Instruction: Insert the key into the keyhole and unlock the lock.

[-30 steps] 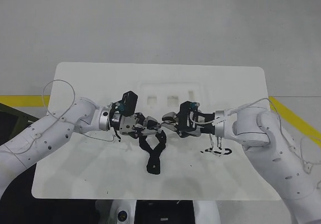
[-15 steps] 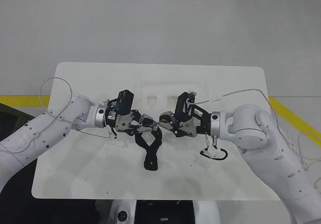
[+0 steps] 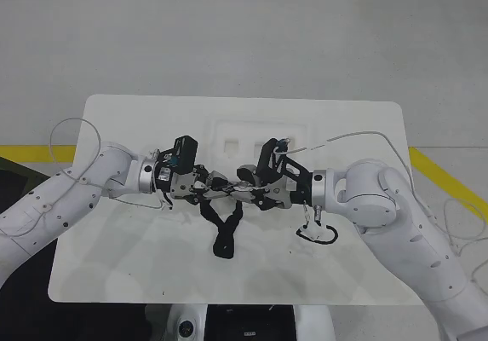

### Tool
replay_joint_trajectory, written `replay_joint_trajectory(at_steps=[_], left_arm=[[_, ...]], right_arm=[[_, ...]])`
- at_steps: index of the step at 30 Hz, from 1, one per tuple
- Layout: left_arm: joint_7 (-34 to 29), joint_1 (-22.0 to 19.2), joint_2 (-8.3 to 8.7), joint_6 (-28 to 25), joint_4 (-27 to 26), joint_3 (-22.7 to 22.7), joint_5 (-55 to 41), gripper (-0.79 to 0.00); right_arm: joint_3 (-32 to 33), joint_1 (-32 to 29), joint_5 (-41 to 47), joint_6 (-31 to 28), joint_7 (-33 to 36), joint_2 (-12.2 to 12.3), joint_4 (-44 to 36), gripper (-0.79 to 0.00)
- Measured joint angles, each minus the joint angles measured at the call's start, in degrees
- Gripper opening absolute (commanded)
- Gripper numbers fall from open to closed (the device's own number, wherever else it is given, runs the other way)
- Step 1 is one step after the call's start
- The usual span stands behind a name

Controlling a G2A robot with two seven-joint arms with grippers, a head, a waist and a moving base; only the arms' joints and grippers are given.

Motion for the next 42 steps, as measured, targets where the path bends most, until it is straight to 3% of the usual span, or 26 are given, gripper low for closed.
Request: replay_joint_trajectory(at_steps=[9,15,26,27,28,29,30,35,42], left_arm=[[-6.76,2.61,1.52,0.0,3.48,-2.26,-0.8,-0.785],[-13.18,4.8,2.56,0.01,2.22,-3.38,-0.59,-0.785],[-28.33,7.31,2.14,5.61,-1.25,-4.58,0.87,-0.785],[-29.07,7.42,2.06,6.09,-1.5,-4.77,1.04,-0.539],[-29.71,7.55,2.0,6.58,-1.72,-4.97,1.22,-0.422],[-30.48,7.74,1.94,7.11,-2.02,-5.24,1.5,-0.037],[-30.92,7.9,1.9,7.33,-2.2,-5.45,1.58,0.0],[-31.88,8.81,1.84,7.08,-2.31,-6.89,1.1,0.0],[-24.09,10.57,2.78,7.94,-2.19,-11.48,1.08,0.0]], right_arm=[[3.62,-2.66,-2.52,-1.12,-1.74,0.87,-1.32,0.0],[5.84,-5.01,-4.47,-2.07,-3.75,1.42,-1.95,0.0],[7.28,-7.03,-6.35,-1.83,-6.28,1.75,-2.37,0.0],[7.33,-7.11,-6.45,-1.83,-6.43,1.77,-2.34,0.0],[7.37,-7.18,-6.54,-1.83,-6.59,1.78,-2.3,0.0],[7.44,-7.29,-6.68,-1.86,-6.83,1.79,-2.23,0.0],[7.49,-7.37,-6.79,-1.92,-7.01,1.8,-2.17,0.0],[7.93,-7.89,-7.29,-2.22,-8.26,1.88,-1.69,0.0],[10.06,-9.13,-8.98,-3.81,-11.4,2.21,-1.81,0.0]])
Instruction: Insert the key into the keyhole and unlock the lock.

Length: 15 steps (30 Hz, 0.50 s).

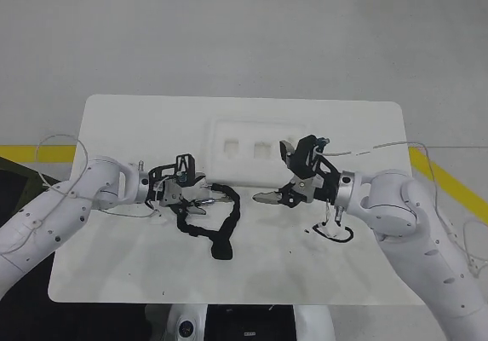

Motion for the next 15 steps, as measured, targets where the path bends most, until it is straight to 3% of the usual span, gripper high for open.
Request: replay_joint_trajectory(at_steps=[4,11,15], left_arm=[[7.18,1.22,1.07,1.79,-0.21,-3.96,1.34,0.0],[27.35,5.52,2.61,10.95,1.84,-11.55,5.21,0.0],[33.49,6.68,2.73,13.9,3.68,-14.49,4.83,0.0]], right_arm=[[2.67,-1.64,-2.64,-1.62,-3.72,0.39,-0.34,0.0],[10.45,-6.92,-8.64,-2.11,-12.72,1.3,-2.51,0.0],[14.59,-9.55,-13.04,-0.71,-14.78,1.77,-4.89,0.0]])
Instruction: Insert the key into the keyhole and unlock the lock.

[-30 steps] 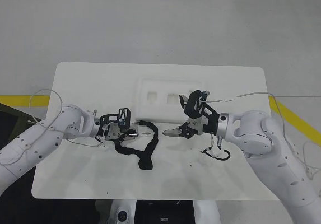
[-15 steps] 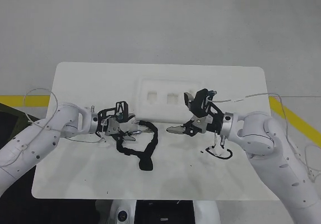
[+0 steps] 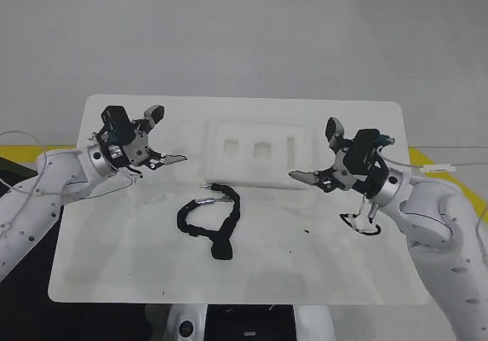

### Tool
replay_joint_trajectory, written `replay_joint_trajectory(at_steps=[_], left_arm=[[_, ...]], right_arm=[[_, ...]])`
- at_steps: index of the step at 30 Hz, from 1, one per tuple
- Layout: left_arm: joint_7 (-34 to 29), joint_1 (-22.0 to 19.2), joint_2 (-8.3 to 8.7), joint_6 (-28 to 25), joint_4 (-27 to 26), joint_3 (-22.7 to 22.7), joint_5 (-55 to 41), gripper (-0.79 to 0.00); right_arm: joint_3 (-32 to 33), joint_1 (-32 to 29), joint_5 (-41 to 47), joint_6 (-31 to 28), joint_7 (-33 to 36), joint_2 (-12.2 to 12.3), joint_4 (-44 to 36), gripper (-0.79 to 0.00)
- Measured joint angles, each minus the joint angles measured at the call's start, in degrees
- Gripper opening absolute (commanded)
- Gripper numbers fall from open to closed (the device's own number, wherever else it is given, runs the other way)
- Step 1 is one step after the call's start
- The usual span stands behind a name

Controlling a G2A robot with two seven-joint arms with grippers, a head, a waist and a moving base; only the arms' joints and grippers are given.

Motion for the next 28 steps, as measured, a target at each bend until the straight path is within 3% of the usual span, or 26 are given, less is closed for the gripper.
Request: replay_joint_trajectory(at_steps=[5,14,20,28], left_arm=[[1.03,-1.22,-0.41,0.84,1.57,-3.21,-0.75,0.0],[-0.5,-6.94,-2.18,-3.08,4.73,-5.88,2.45,0.0],[-1.78,-8.63,-3.42,-4.44,5.82,-6.29,3.21,0.0],[-1.46,-8.72,-3.51,-4.63,5.56,-6.29,3.66,-0.001]], right_arm=[[3.52,-1.38,-5.01,3.24,-0.19,0.33,-2.02,0.0],[6.65,-1.68,-10.76,10.51,0.23,0.39,-3.87,0.0],[7.26,-1.87,-11.9,11.68,0.21,0.39,-4.69,-0.001],[7.25,-1.86,-11.87,11.65,0.21,0.39,-4.67,-0.001]])
